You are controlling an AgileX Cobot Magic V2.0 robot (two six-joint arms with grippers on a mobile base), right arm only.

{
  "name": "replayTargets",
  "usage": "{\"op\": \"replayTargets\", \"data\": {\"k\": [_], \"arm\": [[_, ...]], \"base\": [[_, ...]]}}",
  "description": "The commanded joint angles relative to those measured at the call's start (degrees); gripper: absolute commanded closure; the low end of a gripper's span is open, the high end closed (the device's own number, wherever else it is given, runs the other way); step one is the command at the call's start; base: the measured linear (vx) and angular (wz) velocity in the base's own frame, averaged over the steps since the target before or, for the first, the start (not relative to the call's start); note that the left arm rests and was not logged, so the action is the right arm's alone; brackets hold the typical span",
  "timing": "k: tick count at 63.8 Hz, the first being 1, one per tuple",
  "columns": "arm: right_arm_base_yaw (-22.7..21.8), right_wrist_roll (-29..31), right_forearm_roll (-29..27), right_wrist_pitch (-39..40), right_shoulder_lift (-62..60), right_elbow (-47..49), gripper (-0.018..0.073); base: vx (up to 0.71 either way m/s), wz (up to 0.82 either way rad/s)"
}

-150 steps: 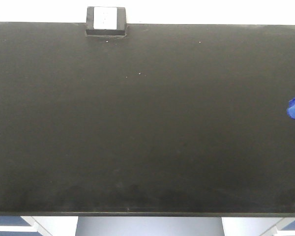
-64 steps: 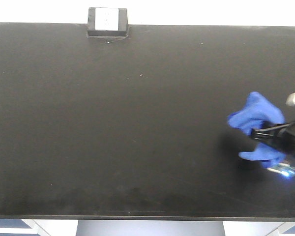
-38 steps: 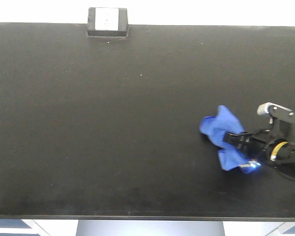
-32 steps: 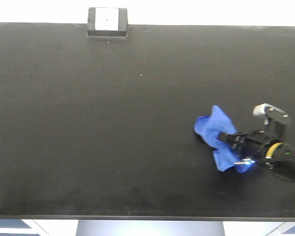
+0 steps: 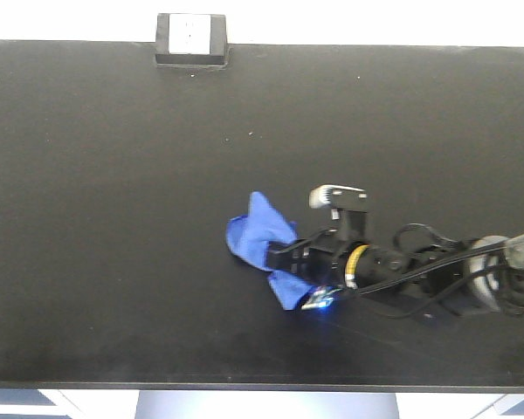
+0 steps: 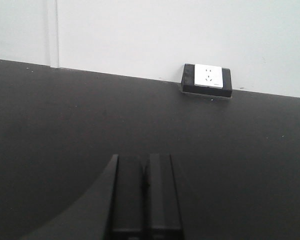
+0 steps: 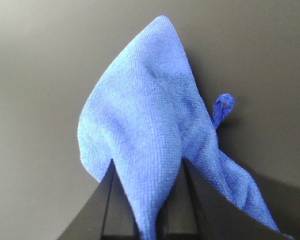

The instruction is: Wipe right workspace with blue cloth

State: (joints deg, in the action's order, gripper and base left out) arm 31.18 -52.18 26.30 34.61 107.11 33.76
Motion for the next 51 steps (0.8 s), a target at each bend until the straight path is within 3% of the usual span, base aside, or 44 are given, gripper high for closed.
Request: {"op": "replayTargets", "data": {"k": [1,15,41,51], "arm": [[-0.09,1.94,-1.76,-4.84,-1.25,0.47,0.0557],[-7.66,9.37,-6.65,-18.05,-1.62,0.47,0.0557],[-32.46,20.29,-6.21,-26.69,-11.68,0.02,0.0557],[-34.5,20.29,-6.13,-25.24,-12.83,0.02,0.0557]], "base": [[0.0,0.0],[0.0,0.0],[0.0,0.0],[0.0,0.0]]}}
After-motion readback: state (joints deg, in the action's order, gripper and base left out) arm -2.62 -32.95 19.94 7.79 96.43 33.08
